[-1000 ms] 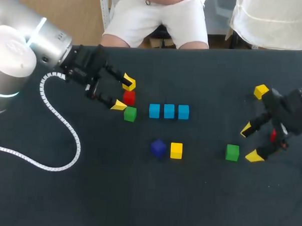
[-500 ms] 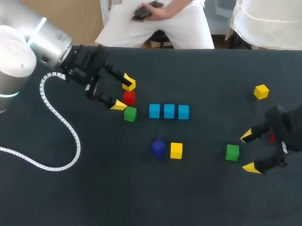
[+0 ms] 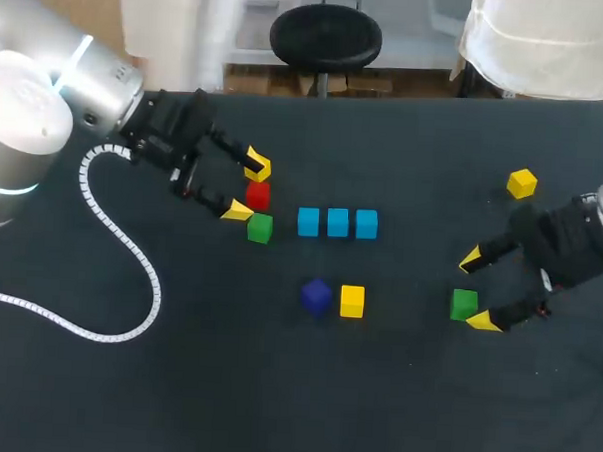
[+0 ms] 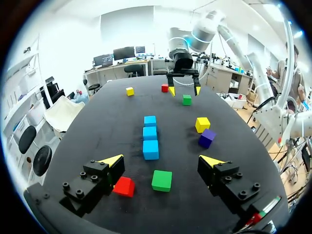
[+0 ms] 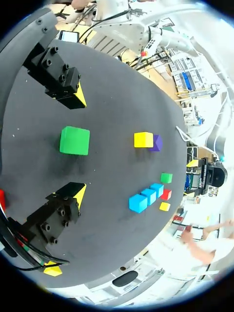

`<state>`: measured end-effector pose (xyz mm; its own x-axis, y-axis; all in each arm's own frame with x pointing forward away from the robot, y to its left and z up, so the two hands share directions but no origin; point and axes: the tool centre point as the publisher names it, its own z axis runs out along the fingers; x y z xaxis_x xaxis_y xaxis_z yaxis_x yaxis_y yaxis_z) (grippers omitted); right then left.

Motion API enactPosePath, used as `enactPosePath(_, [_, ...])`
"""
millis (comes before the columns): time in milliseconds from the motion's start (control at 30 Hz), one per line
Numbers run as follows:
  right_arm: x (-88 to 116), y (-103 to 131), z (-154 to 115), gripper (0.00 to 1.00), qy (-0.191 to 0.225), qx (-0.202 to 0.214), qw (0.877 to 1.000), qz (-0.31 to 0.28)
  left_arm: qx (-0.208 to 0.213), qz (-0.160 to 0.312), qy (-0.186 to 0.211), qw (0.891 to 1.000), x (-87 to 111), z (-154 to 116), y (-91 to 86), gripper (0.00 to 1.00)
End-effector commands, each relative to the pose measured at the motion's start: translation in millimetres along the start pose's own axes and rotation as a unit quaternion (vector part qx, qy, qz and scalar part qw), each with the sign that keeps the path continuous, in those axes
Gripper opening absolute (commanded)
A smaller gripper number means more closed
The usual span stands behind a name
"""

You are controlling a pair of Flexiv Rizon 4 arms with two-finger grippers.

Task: Place the blue cubes, place green cubes on the blue cubes, place the yellow cubes on the green cubes, then place the red cubes on the yellow cubes, and place purple cube on the red cubes.

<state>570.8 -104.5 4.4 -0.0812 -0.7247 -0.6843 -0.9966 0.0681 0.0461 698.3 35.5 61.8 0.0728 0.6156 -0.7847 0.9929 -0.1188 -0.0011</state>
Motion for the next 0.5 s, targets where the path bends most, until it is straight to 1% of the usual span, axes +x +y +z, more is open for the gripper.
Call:
enactPosePath(33, [3.7, -6.5, 7.2, 1.00, -0.006, -0.010, 1.000, 0.001, 0.002, 0.001, 0.000, 1.000, 0.5, 0.0, 1.8, 1.00])
enactPosePath(267, [7.0, -4.7, 10.5, 1.00, -0.007, -0.001, 1.000, 0.001, 0.002, 0.001, 0.000, 1.000, 0.5, 0.0, 1.8, 1.00])
enactPosePath(500, [7.4, -8.2, 15.0, 1.00, -0.008, -0.004, 1.000, -0.001, 0.002, 0.001, 0.000, 1.000, 0.5, 0.0, 1.8, 1.00])
